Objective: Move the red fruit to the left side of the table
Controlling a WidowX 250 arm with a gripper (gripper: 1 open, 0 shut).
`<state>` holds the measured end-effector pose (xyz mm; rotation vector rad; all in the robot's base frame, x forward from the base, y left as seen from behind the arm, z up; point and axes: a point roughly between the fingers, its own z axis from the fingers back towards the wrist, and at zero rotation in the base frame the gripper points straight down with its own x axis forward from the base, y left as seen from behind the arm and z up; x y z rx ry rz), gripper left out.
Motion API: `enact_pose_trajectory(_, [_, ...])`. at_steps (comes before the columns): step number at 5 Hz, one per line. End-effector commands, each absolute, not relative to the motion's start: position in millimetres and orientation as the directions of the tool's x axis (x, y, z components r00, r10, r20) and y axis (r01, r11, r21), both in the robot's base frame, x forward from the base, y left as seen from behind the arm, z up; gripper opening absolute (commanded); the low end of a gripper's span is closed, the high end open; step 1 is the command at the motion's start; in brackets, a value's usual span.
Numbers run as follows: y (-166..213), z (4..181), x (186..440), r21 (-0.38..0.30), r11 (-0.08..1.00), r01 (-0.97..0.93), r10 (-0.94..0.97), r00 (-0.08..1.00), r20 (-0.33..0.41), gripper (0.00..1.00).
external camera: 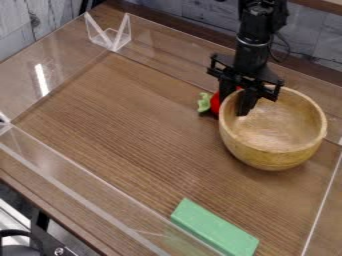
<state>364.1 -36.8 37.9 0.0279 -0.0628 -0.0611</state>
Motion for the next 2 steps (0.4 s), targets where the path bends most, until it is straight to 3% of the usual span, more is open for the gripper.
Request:
enact_pose_trajectory(1, [-48,66.9,378,0.021,0.996,0.088,-0.090,0.982,0.169,0.00])
enact_pose_trajectory(2, [-57,78.6,380,0.024,0.989,0.148,-0.150,0.970,0.193,0.00])
